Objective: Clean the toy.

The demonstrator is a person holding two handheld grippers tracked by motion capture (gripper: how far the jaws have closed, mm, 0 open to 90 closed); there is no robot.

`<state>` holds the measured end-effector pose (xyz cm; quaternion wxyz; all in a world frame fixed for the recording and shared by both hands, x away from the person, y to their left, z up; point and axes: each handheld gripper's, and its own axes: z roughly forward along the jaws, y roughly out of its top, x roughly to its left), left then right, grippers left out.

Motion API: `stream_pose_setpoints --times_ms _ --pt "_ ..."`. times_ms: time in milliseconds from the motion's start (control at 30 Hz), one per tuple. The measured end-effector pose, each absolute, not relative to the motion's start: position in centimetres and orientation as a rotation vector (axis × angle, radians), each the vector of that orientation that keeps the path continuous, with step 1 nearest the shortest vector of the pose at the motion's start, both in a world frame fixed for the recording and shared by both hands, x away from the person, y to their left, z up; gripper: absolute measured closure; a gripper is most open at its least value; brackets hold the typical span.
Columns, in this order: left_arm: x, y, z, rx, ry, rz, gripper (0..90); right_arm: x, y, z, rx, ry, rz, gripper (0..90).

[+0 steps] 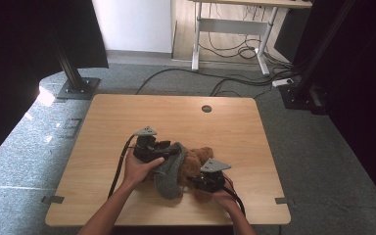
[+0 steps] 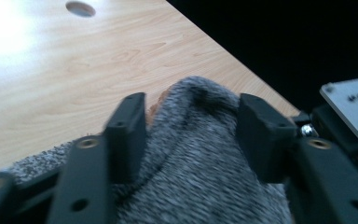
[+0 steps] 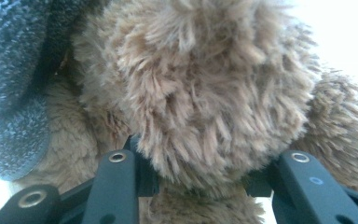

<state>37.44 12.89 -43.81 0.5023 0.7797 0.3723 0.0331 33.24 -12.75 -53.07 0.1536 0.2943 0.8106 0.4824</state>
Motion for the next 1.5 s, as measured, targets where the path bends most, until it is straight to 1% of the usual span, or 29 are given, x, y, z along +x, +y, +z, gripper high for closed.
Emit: stream_pose_setpoints --times_ms 67,133,233,300,333,400,433,500,533,567,633,667,800,833,900,967,1033,1233,1367,1500 --pt "37.0 13.0 -43.6 1.908 0.867 0.073 37.3 33.3 -12.8 -53.1 0.846 2.324 1.383 56.1" --pt "36.7 12.8 -43.7 1.947 0.853 0.094 33.2 33.2 -12.8 -53.1 0.846 2.324 1.384 56.1" --pt "36.5 12.0 -44.3 1.997 0.854 0.084 26.6 33.3 -12.8 -53.1 0.85 2.324 1.389 55.9" --pt "36.5 11.3 -44.8 2.028 0.861 0.119 27.3 33.3 -12.8 -53.1 0.852 2.324 1.389 55.9" --pt "36.5 10.9 -44.9 2.046 0.87 0.155 31.4 33.3 -12.8 -53.1 0.854 2.324 1.387 55.9" --pt "36.5 10.5 -45.1 2.059 0.881 0.18 42.4 33.3 -12.8 -53.2 0.861 2.324 1.382 56.0" --pt "36.5 10.4 -45.1 2.059 0.875 0.18 55.6 33.4 -12.8 -53.2 0.857 2.329 1.374 56.1" --pt "36.7 10.2 -45.0 2.058 0.858 0.158 68.7 33.3 -12.8 -53.2 0.856 2.331 1.371 56.4" --pt "36.7 10.1 -44.9 2.056 0.846 0.148 73.8 33.3 -12.7 -53.2 0.851 2.331 1.368 56.7" --pt "36.7 10.1 -44.7 2.049 0.834 0.144 76.3 33.3 -12.7 -53.2 0.846 2.332 1.365 57.0" --pt "36.7 9.7 -44.3 2.004 0.808 0.086 77.8 33.3 -12.7 -53.2 0.84 2.331 1.367 57.2" --pt "36.6 9.2 -44.1 1.999 0.795 0.082 77.8 33.3 -12.7 -53.2 0.836 2.33 1.369 57.2" --pt "36.4 6.4 -43.7 2.032 0.746 0.118 77.6 33.3 -12.6 -53.2 0.832 2.33 1.367 57.2" --pt "36.4 5.9 -43.7 2.049 0.761 0.144 77.6 33.3 -12.6 -53.2 0.832 2.326 1.364 57.1" --pt "36.8 5.7 -44.1 2.077 0.799 0.147 77.6 33.2 -12.7 -53.3 0.824 2.322 1.358 57.3" --pt "37.4 6.5 -44.5 2.061 0.848 0.13 77.7 33.2 -12.7 -53.3 0.819 2.323 1.35 57.6" --pt "37.9 8.1 -44.8 2.024 0.9 0.075 77.9 33.1 -12.7 -53.4 0.818 2.318 1.353 57.8" --pt "37.8 14.2 -45.3 1.962 1.011 0.124 78.1 33.1 -12.8 -53.5 0.815 2.317 1.363 57.8" --pt "37.2 19.1 -45.9 1.862 1.076 0.121 78.3 32.9 -12.7 -53.5 0.809 2.318 1.368 57.8" --pt "36.7 22.8 -46.1 1.778 1.141 0.143 78.2 32.9 -12.7 -53.6 0.811 2.318 1.365 57.7"
